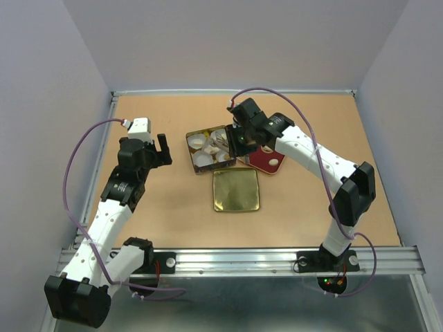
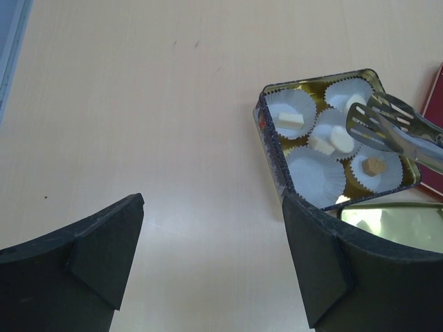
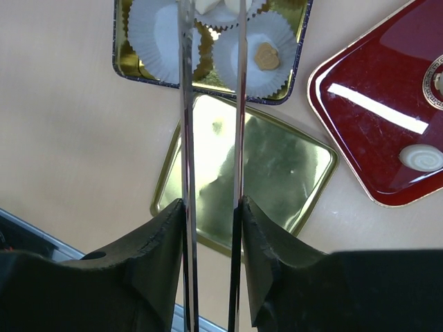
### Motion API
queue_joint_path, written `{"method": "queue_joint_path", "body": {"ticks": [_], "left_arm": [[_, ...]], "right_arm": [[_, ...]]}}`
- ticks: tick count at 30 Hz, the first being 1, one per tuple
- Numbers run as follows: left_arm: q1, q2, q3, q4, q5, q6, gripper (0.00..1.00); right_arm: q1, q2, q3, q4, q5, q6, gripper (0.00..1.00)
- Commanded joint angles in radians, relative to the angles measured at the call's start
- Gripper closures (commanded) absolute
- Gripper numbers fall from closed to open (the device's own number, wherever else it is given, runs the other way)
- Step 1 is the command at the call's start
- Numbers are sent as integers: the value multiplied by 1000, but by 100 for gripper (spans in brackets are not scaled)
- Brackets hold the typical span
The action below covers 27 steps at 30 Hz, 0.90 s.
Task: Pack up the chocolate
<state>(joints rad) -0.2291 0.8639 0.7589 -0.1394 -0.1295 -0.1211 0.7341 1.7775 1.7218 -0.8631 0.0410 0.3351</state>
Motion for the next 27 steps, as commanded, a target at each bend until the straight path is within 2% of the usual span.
{"method": "queue_joint_path", "body": {"ticks": [1,11,27], "left_arm": [[-1,-6,-9,17,-15,3,7],[-1,11,2,24,-7,8,7],[-1,17,8,34,30,-9,7]], "right_arm": [[5,-9,73,39,-3,-16,57],[4,-53,78,36,86,-19,57],[-214,-368,-280,7,151,-68,57]]}}
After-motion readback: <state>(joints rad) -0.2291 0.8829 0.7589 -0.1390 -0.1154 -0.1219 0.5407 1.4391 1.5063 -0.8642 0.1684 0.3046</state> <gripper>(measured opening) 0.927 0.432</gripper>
